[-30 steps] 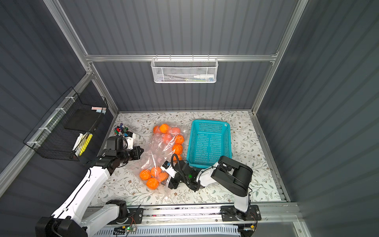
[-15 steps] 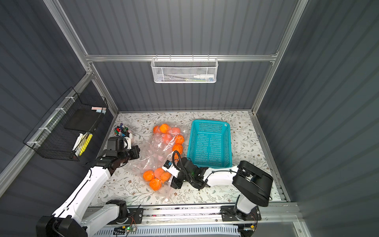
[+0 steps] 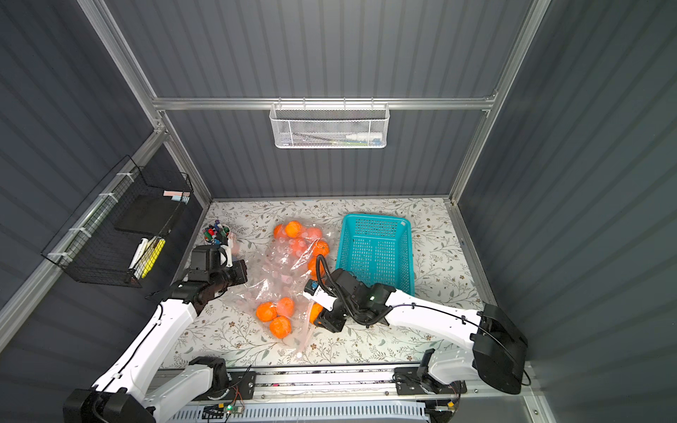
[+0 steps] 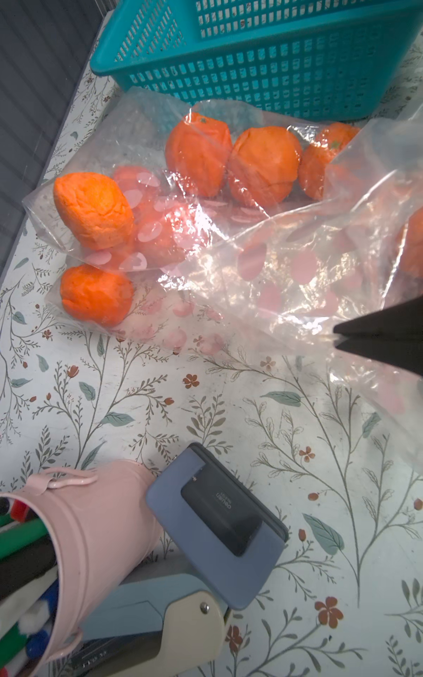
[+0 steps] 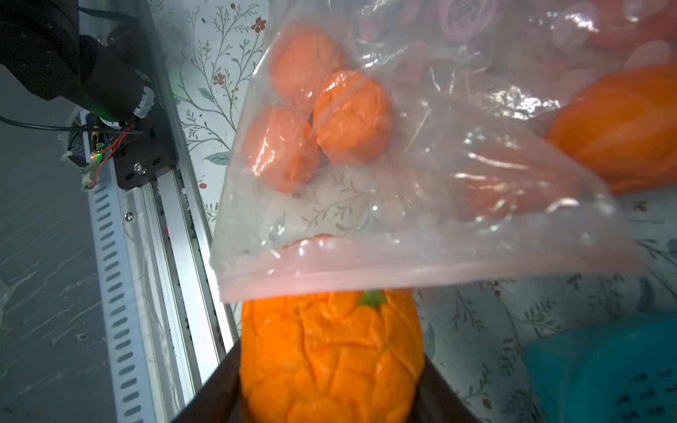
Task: Open the zip-top bag and take out the orange
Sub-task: Pick up the orange from the zipper food storage bag, then place the orange in the basket.
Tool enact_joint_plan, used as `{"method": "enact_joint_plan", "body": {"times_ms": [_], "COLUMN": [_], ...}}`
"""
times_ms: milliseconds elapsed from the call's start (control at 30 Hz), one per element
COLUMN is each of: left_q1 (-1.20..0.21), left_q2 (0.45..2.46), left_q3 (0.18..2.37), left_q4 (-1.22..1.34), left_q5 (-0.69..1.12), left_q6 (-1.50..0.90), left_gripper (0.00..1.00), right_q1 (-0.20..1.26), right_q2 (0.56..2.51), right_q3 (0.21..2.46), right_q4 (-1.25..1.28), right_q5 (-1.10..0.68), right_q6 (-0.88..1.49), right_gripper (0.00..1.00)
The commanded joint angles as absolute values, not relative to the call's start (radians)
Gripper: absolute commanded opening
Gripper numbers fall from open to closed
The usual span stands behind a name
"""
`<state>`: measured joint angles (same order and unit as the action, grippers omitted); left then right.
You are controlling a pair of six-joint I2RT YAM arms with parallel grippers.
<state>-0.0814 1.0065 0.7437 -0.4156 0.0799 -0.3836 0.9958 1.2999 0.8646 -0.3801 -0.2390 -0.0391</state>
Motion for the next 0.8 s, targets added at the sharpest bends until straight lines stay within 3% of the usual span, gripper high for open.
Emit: {"method": "enact_joint_plan", "body": {"times_ms": [0, 200, 367, 433, 533, 600, 767], "left_q1": [-0.08, -0.08, -0.08, -0.08, -0.08, -0.08, -0.081], "left_q2": [0.995, 1.002, 0.995, 0.991, 0.99, 0.993, 0.996], "left_q3": [0.736, 0.733, 0.729, 0.728, 0.727, 0.728, 0.727], "left_q4": [-0.414, -0.409, -0.408, -0.405, -0.405, -0.408, -0.407], "left_q5": [0.06, 0.066, 0.064, 0.064, 0.065, 0.063, 0.067], "left_q6": [-0.397, -0.397, -0.397, -0.397, -0.397, -0.397, -0.397], "left_gripper": [0.0, 0.0, 0.0, 0.0, 0.0, 0.0, 0.0], "right_q1": [0.964, 0.742, 0.489, 0.396, 0.333, 0.335, 0.334], "right_q2": [1.243, 1.157, 1.183, 1.315, 1.577, 1.746, 1.985], "right_q3": [0.927, 1.03, 1.045, 1.067, 1.192, 1.363, 1.519], "right_q4": [-0.541, -0.729, -0.533, -0.46, -0.42, -0.543, -0.483], "right_q5": [-0.21, -0.155, -0.16, -0.182, -0.204, -0.233, -0.206], "right_q6": [-0.062, -0.031, 0.021, 0.065, 0.093, 0.086, 0.13], "right_gripper": [0.36, 0.37, 0.4, 0.4, 0.32, 0.32, 0.34]}}
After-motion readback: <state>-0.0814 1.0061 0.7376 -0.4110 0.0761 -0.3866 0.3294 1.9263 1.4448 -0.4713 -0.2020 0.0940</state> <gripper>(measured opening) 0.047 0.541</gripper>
